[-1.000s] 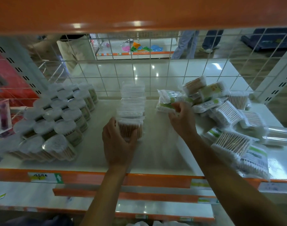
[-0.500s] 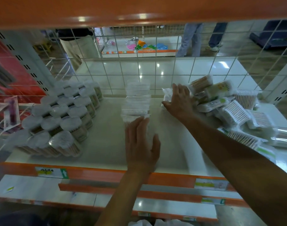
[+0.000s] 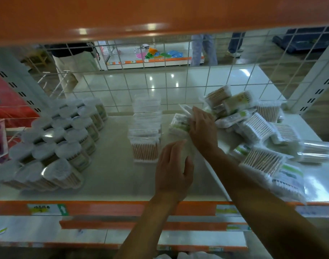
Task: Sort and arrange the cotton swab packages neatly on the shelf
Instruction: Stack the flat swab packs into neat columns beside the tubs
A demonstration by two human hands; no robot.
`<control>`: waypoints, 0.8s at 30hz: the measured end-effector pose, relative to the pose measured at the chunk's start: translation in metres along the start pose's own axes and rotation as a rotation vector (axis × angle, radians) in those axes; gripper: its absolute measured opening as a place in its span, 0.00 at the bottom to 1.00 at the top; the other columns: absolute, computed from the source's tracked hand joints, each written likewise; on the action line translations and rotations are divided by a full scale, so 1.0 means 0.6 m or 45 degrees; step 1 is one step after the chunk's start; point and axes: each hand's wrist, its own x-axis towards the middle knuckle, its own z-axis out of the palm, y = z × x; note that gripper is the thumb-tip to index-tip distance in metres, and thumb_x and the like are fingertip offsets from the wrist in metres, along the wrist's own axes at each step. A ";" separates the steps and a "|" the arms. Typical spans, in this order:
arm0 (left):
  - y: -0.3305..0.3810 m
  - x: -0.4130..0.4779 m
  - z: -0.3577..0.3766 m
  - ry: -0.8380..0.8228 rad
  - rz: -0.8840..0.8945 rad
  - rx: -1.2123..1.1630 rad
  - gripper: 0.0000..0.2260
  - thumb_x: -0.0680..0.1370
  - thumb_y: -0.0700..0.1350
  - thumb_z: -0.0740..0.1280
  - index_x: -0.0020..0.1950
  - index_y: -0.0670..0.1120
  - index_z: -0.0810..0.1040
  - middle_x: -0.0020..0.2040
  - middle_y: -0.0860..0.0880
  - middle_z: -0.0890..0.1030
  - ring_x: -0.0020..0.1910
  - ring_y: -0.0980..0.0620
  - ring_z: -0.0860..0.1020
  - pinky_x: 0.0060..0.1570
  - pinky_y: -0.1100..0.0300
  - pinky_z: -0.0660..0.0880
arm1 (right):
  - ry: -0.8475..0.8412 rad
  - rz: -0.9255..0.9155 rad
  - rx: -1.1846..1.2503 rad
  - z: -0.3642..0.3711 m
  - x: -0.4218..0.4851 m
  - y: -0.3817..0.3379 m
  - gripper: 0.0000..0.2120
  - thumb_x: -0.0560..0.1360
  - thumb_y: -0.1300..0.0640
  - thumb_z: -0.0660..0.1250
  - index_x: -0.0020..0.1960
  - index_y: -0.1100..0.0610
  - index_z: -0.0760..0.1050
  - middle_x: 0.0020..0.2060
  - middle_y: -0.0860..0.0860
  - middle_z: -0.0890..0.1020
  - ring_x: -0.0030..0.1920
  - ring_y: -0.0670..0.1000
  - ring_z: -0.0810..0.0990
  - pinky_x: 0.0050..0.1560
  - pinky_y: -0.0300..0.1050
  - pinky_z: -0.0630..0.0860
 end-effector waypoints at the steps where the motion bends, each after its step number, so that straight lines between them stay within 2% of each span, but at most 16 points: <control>1: -0.001 0.001 0.003 -0.020 0.014 0.003 0.16 0.74 0.44 0.60 0.62 0.48 0.67 0.56 0.45 0.77 0.56 0.51 0.73 0.55 0.61 0.71 | 0.038 0.014 0.044 -0.005 -0.007 -0.002 0.14 0.77 0.64 0.60 0.61 0.65 0.72 0.54 0.62 0.79 0.56 0.61 0.76 0.57 0.48 0.69; 4: -0.004 0.003 0.010 -0.068 -0.003 0.046 0.19 0.75 0.46 0.60 0.66 0.45 0.67 0.61 0.44 0.75 0.61 0.49 0.71 0.59 0.57 0.70 | 0.095 0.098 0.149 -0.023 -0.027 -0.008 0.16 0.79 0.62 0.58 0.66 0.64 0.70 0.59 0.60 0.78 0.60 0.58 0.74 0.57 0.41 0.65; 7: -0.004 0.003 0.013 -0.128 -0.029 0.064 0.24 0.76 0.48 0.61 0.72 0.45 0.64 0.69 0.45 0.70 0.68 0.50 0.67 0.65 0.58 0.67 | 0.116 0.137 0.234 -0.044 -0.047 -0.024 0.18 0.79 0.59 0.57 0.68 0.61 0.68 0.62 0.57 0.76 0.63 0.54 0.74 0.59 0.39 0.66; 11: -0.007 0.000 0.017 -0.173 -0.018 0.079 0.32 0.76 0.49 0.68 0.75 0.48 0.55 0.74 0.47 0.63 0.73 0.56 0.59 0.68 0.65 0.58 | 0.169 0.126 0.370 -0.070 -0.076 -0.057 0.17 0.79 0.58 0.60 0.65 0.61 0.72 0.59 0.56 0.79 0.59 0.50 0.77 0.57 0.30 0.67; 14: -0.006 0.000 0.015 -0.190 -0.030 0.038 0.35 0.74 0.49 0.69 0.76 0.46 0.55 0.75 0.47 0.61 0.74 0.60 0.54 0.70 0.70 0.55 | 0.129 0.155 0.499 -0.079 -0.098 -0.079 0.17 0.78 0.56 0.60 0.65 0.59 0.74 0.58 0.53 0.81 0.57 0.42 0.77 0.56 0.28 0.70; 17: -0.008 -0.001 0.013 -0.154 -0.026 0.010 0.35 0.73 0.50 0.68 0.75 0.42 0.57 0.74 0.45 0.63 0.74 0.56 0.58 0.69 0.71 0.55 | 0.126 0.179 0.580 -0.080 -0.111 -0.092 0.17 0.78 0.54 0.60 0.64 0.57 0.75 0.57 0.51 0.81 0.57 0.40 0.76 0.54 0.26 0.71; 20: -0.004 0.000 0.008 -0.064 -0.037 -0.028 0.32 0.74 0.54 0.63 0.74 0.46 0.56 0.72 0.46 0.67 0.71 0.53 0.64 0.67 0.69 0.61 | 0.117 0.182 0.641 -0.080 -0.117 -0.100 0.21 0.76 0.47 0.60 0.63 0.57 0.76 0.54 0.46 0.80 0.53 0.41 0.79 0.50 0.28 0.74; 22: 0.000 0.001 0.004 0.000 -0.053 -0.044 0.30 0.74 0.54 0.61 0.73 0.47 0.56 0.69 0.44 0.70 0.67 0.50 0.69 0.63 0.65 0.67 | 0.094 0.156 0.665 -0.079 -0.120 -0.102 0.20 0.74 0.45 0.61 0.60 0.56 0.76 0.54 0.44 0.80 0.51 0.43 0.80 0.49 0.33 0.77; 24: 0.002 0.002 0.000 0.030 -0.088 -0.068 0.29 0.74 0.54 0.60 0.72 0.47 0.57 0.68 0.44 0.72 0.63 0.50 0.73 0.57 0.64 0.71 | 0.073 0.126 0.661 -0.077 -0.124 -0.101 0.19 0.73 0.45 0.64 0.59 0.55 0.77 0.56 0.47 0.79 0.53 0.45 0.80 0.48 0.41 0.80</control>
